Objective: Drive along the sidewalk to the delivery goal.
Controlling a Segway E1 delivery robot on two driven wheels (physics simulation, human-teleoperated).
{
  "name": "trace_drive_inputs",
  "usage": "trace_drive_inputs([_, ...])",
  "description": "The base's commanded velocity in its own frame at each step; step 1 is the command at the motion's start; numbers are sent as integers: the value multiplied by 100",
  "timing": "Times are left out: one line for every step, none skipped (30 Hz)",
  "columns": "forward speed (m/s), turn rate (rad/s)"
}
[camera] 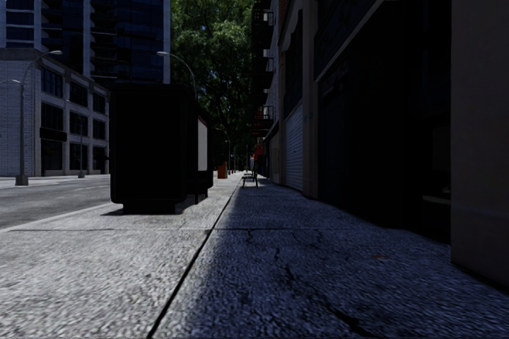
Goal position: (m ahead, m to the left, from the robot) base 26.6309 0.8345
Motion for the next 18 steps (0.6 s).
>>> trace_drive_inputs([200, 0])
trace_drive_inputs([200, 0])
trace_drive_inputs([200, 0])
trace_drive_inputs([200, 0])
trace_drive_inputs([200, 0])
trace_drive_inputs([200, 0])
trace_drive_inputs([200, 0])
trace_drive_inputs([200, 0])
trace_drive_inputs([200, 0])
trace_drive_inputs([200, 0])
trace_drive_inputs([200, 0])
trace_drive_inputs([200, 0])
trace_drive_inputs([200, 0])
trace_drive_inputs([200, 0])
trace_drive_inputs([200, 0])
trace_drive_inputs([200, 0])
trace_drive_inputs([200, 0])
trace_drive_inputs([200, 0])
